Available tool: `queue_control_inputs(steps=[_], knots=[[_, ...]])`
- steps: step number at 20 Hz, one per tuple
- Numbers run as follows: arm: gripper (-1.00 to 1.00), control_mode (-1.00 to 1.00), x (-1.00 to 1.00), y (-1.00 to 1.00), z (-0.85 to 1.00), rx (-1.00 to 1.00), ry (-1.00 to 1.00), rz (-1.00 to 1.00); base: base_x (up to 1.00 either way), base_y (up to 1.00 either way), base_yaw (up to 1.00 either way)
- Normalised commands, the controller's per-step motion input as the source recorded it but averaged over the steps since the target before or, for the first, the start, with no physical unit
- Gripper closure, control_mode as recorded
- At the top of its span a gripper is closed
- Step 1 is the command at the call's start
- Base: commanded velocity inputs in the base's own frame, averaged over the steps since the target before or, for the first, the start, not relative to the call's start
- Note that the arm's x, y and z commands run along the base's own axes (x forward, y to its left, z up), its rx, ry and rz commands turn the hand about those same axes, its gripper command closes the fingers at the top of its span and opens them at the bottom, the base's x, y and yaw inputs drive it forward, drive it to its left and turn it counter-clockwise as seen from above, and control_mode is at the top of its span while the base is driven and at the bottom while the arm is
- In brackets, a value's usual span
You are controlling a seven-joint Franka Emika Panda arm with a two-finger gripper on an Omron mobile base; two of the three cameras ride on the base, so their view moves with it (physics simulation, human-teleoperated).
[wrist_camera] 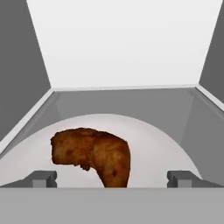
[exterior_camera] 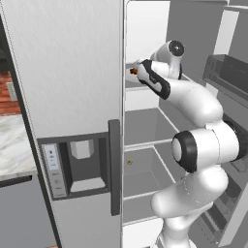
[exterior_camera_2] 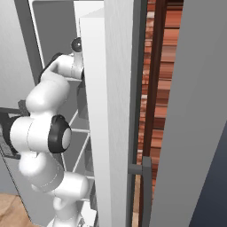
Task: Retrieve the chicken drumstick from the fridge and place it on the saucepan with marinade on the stove.
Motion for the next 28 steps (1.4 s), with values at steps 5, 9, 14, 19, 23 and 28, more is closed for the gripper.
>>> queue_control_inputs(steps=[5,9,14,19,23,28], knots=[[-1.00,-1.00,0.28,0.00,-0.06,0.00,0.00,0.01,0.00,0.00,0.00],[-1.00,-1.00,0.26,0.00,-0.10,0.00,0.00,0.01,0.00,0.00,0.00],[-1.00,-1.00,0.24,0.00,-0.09,0.00,0.01,0.01,0.00,0.00,0.00],[-1.00,-1.00,0.22,0.00,-0.10,0.00,0.03,0.01,0.00,0.00,0.00],[-1.00,-1.00,0.09,0.00,0.00,0.00,0.14,0.00,0.00,0.00,0.00],[-1.00,-1.00,0.00,0.00,0.00,0.00,0.18,0.00,0.00,0.00,0.00]])
